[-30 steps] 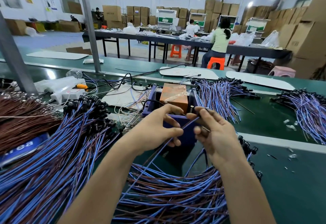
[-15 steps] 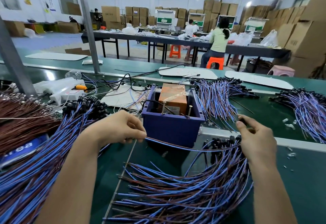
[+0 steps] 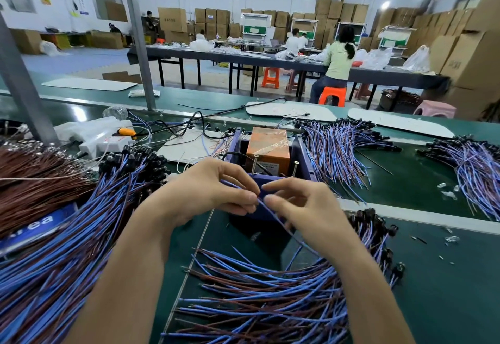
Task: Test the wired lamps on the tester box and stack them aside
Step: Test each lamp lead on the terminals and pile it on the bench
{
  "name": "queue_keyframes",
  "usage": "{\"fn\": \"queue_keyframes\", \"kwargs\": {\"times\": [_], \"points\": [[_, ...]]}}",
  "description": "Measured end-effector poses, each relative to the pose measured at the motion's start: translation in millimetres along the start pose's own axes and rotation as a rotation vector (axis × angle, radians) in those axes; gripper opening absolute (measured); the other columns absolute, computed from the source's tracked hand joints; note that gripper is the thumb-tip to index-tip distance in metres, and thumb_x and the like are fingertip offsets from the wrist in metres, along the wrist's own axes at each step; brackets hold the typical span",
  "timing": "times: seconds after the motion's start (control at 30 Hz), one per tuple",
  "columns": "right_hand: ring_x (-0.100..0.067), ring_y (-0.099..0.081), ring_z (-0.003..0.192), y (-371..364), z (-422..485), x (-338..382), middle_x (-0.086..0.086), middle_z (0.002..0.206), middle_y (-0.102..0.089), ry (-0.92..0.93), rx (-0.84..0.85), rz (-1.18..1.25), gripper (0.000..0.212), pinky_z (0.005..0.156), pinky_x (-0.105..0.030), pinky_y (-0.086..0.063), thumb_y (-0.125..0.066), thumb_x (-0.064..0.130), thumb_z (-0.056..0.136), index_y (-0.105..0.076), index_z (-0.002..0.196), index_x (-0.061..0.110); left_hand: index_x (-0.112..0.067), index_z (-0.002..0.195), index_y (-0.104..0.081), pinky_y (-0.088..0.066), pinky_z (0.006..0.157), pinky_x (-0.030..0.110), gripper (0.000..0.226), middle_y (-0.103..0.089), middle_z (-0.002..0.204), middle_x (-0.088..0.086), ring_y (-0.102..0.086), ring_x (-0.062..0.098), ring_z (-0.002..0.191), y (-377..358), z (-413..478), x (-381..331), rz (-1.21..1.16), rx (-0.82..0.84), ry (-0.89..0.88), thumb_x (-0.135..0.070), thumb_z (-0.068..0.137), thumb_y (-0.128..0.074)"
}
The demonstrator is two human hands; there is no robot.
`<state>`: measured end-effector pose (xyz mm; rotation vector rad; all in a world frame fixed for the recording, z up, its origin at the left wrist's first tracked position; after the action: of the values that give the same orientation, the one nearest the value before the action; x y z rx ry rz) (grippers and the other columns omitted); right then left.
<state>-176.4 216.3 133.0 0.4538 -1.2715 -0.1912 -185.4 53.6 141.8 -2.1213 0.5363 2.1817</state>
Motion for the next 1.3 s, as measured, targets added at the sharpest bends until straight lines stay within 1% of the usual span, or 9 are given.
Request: {"fn": "queue_keyframes", "kwargs": {"times": [0.13,0.3,0.4,0.53,0.7,0.8,0.97,1.1,1.3], "points": [[-0.003,-0.05,0.05,-7,4,1,0.01,0.053,-0.06,0.065,-0.06,-0.008,0.017,0.053,-0.016,-0.042,-0.073,0.018,0.083,-0.069,0.07,0.029,-0.011,0.07,-0.073,-0.055,0.06,0.021,0.006,-0.073,0.078,0.019,-0.072,0.018,0.07,3,1,-1,-0.209,-0.039,-0.007,-0.007,0.067,-0.075],[-0.004,-0.051,0.044,-12,3,-1,0.001,0.055,-0.061,0.046,-0.025,0.035,0.021,0.046,-0.015,-0.043,-0.07,0.012,0.085,-0.066,0.07,0.025,-0.004,0.075,-0.068,-0.055,0.058,0.02,0.016,-0.072,0.077,0.014,-0.071,0.015,0.066,-1,7,3,-0.363,-0.091,-0.011,-0.009,0.061,-0.072],[-0.008,-0.052,0.046,-14,4,-5,-0.005,0.059,-0.064,0.007,-0.044,0.083,0.019,0.047,-0.021,-0.046,-0.068,0.012,0.086,-0.065,0.071,0.021,-0.003,0.075,-0.065,-0.055,0.055,0.019,0.005,-0.072,0.07,0.011,-0.07,0.013,0.062,-7,12,7,-0.36,-0.126,0.004,-0.002,0.073,-0.069],[-0.012,-0.056,0.05,-11,5,-16,-0.004,0.059,-0.066,-0.079,-0.146,0.201,0.019,0.046,-0.025,-0.048,-0.066,0.01,0.087,-0.067,0.069,0.017,-0.004,0.079,-0.066,-0.054,0.053,0.018,0.005,-0.071,0.064,0.005,-0.068,0.009,0.056,-9,18,14,-0.337,-0.181,-0.013,-0.001,0.084,-0.064],[-0.013,-0.053,0.039,3,7,-39,-0.005,0.055,-0.066,-0.235,-0.33,0.23,0.017,0.036,-0.023,-0.037,-0.059,0.002,0.088,-0.063,0.074,0.012,-0.007,0.084,-0.07,-0.05,0.049,0.015,0.009,-0.066,0.059,-0.003,-0.058,0.003,0.045,-11,29,40,-0.299,-0.275,0.068,-0.008,0.089,-0.063],[-0.015,-0.05,0.033,5,8,-50,-0.006,0.052,-0.063,-0.309,-0.323,0.213,0.016,0.034,-0.022,-0.034,-0.053,-0.002,0.088,-0.06,0.078,0.009,-0.009,0.081,-0.071,-0.047,0.046,0.014,0.014,-0.063,0.058,-0.003,-0.051,0.002,0.04,-14,34,53,-0.302,-0.3,0.129,-0.01,0.092,-0.061],[-0.015,-0.05,0.031,2,9,-57,-0.009,0.053,-0.059,-0.344,-0.297,0.177,0.015,0.033,-0.02,-0.035,-0.053,0.0,0.09,-0.061,0.078,0.006,-0.01,0.081,-0.073,-0.042,0.043,0.014,0.016,-0.06,0.056,-0.005,-0.044,0.003,0.038,-13,37,56,-0.26,-0.304,0.142,-0.013,0.092,-0.061],[-0.015,-0.049,0.03,-1,9,-59,-0.005,0.046,-0.056,-0.349,-0.258,0.148,0.017,0.033,-0.02,-0.034,-0.055,0.004,0.092,-0.063,0.077,0.002,-0.011,0.082,-0.074,-0.041,0.043,0.015,0.016,-0.06,0.055,-0.005,-0.045,0.004,0.039,-11,36,57,-0.196,-0.259,0.165,-0.015,0.091,-0.062],[-0.015,-0.048,0.032,-4,9,-61,0.0,0.041,-0.055,-0.368,-0.194,0.108,0.02,0.033,-0.018,-0.033,-0.053,0.003,0.091,-0.065,0.076,0.006,-0.013,0.083,-0.076,-0.043,0.045,0.016,0.017,-0.061,0.056,-0.005,-0.048,0.004,0.041,-8,37,59,-0.136,-0.226,0.176,-0.019,0.092,-0.062]]}}
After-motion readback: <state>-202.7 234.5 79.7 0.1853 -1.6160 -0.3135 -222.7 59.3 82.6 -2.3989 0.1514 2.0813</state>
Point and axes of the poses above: each hand's wrist, its own z-axis towards the middle knuckle, its own y-axis out of the back of the hand, x = y × z, the point moved 5 cm from there along z, towards the middle knuckle
